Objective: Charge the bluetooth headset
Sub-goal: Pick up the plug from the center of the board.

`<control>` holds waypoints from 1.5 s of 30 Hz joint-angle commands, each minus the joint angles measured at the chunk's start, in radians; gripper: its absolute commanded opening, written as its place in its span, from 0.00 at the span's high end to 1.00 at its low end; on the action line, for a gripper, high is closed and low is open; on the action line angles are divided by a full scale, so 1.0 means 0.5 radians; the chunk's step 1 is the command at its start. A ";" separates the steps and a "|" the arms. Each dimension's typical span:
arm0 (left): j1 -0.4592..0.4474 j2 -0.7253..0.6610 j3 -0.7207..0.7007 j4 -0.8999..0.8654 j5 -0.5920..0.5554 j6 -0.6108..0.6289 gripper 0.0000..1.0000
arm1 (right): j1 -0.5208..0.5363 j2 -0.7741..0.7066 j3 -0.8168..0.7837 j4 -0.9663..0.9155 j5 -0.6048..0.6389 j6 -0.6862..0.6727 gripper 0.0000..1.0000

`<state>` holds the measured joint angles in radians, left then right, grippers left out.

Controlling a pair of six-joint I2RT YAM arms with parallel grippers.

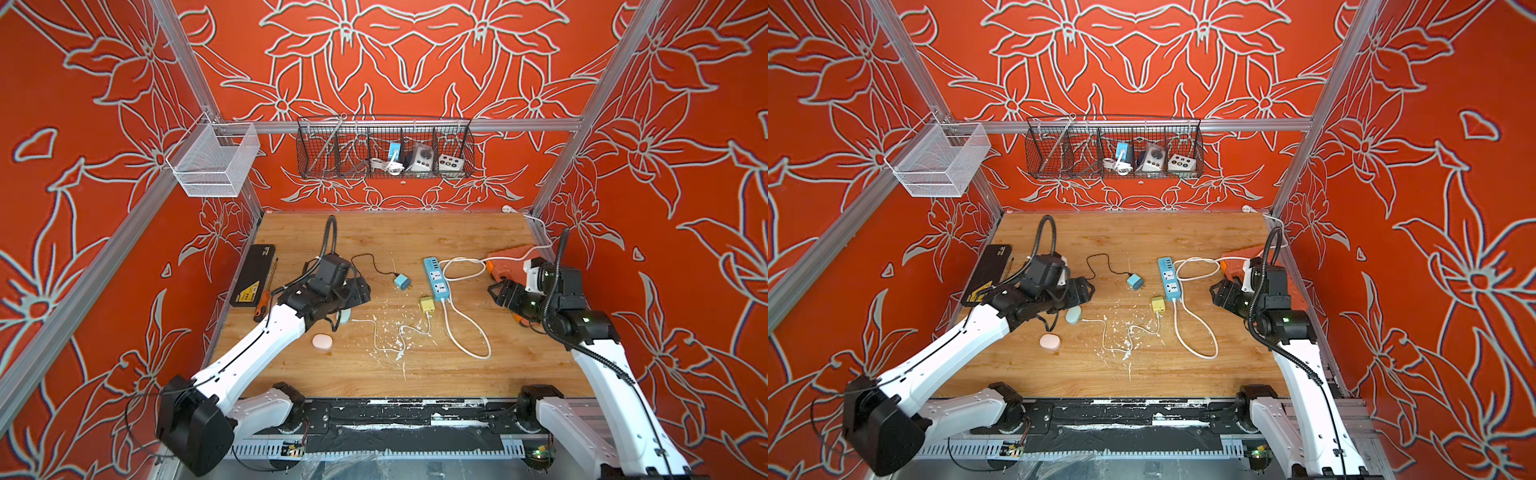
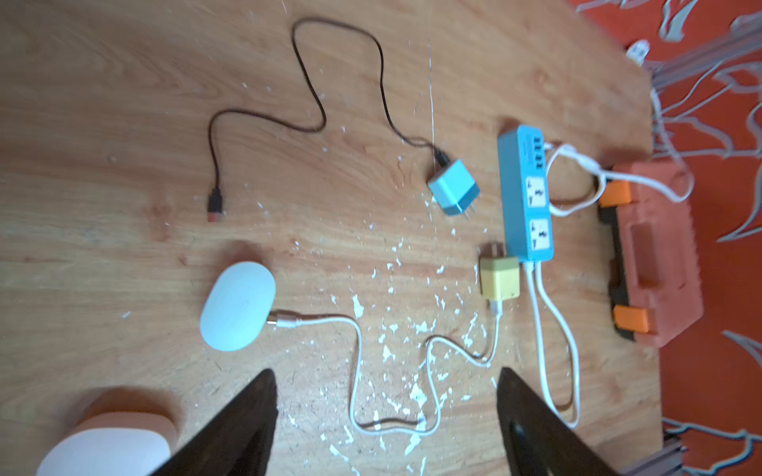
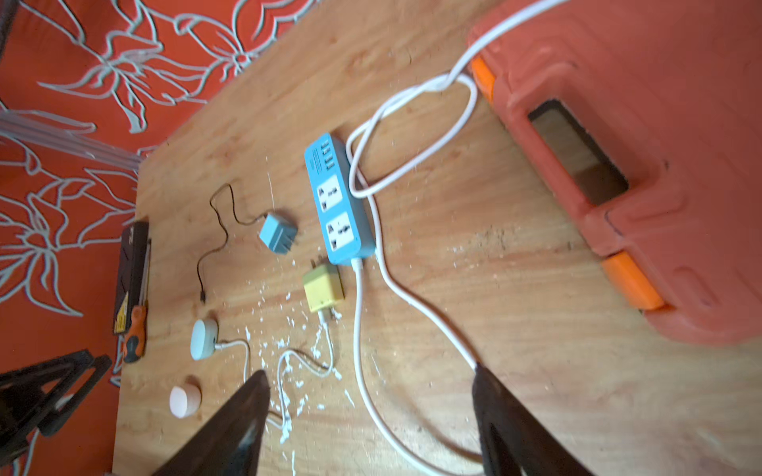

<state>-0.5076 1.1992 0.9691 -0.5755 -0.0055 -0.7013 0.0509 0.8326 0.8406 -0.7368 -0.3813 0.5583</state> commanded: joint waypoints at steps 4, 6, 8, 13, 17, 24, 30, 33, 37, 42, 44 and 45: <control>-0.286 0.364 0.274 -0.184 -0.210 -0.161 0.17 | 0.024 -0.063 0.032 -0.251 -0.072 -0.086 0.21; -0.343 0.499 0.386 -0.238 -0.258 -0.216 0.18 | 0.025 -0.091 0.001 -0.256 -0.066 -0.082 0.21; -0.395 0.644 0.507 -0.261 -0.263 -0.263 0.17 | 0.024 -0.116 -0.037 -0.258 -0.070 -0.081 0.21; -0.534 1.009 0.851 -0.352 -0.306 -0.340 0.15 | 0.024 -0.153 -0.097 -0.259 -0.069 -0.086 0.21; -0.597 1.317 1.131 -0.453 -0.312 -0.403 0.14 | 0.024 -0.182 -0.120 -0.265 -0.063 -0.089 0.21; -0.632 1.615 1.359 -0.401 -0.233 -0.432 0.17 | 0.024 -0.230 -0.147 -0.285 -0.025 -0.101 0.21; -0.644 1.760 1.487 -0.398 -0.205 -0.417 0.18 | 0.024 -0.232 -0.183 -0.264 -0.025 -0.100 0.21; -0.645 1.841 1.570 -0.432 -0.192 -0.396 0.20 | 0.024 -0.232 -0.190 -0.265 -0.027 -0.098 0.21; -0.648 1.954 1.678 -0.494 -0.144 -0.386 0.23 | 0.024 -0.232 -0.196 -0.262 -0.012 -0.095 0.21; -0.651 2.022 1.703 -0.515 -0.133 -0.389 0.26 | 0.024 -0.226 -0.196 -0.259 0.004 -0.095 0.21; -0.651 2.047 1.700 -0.519 -0.127 -0.391 0.27 | 0.024 -0.226 -0.200 -0.254 0.003 -0.093 0.21; -0.651 2.056 1.701 -0.518 -0.127 -0.392 0.27 | 0.024 -0.224 -0.205 -0.246 0.006 -0.092 0.21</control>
<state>-0.8261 2.2059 1.8053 -0.7948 -0.0708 -0.8906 0.0578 0.7200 0.7540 -0.8558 -0.3973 0.5144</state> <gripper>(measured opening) 0.726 0.791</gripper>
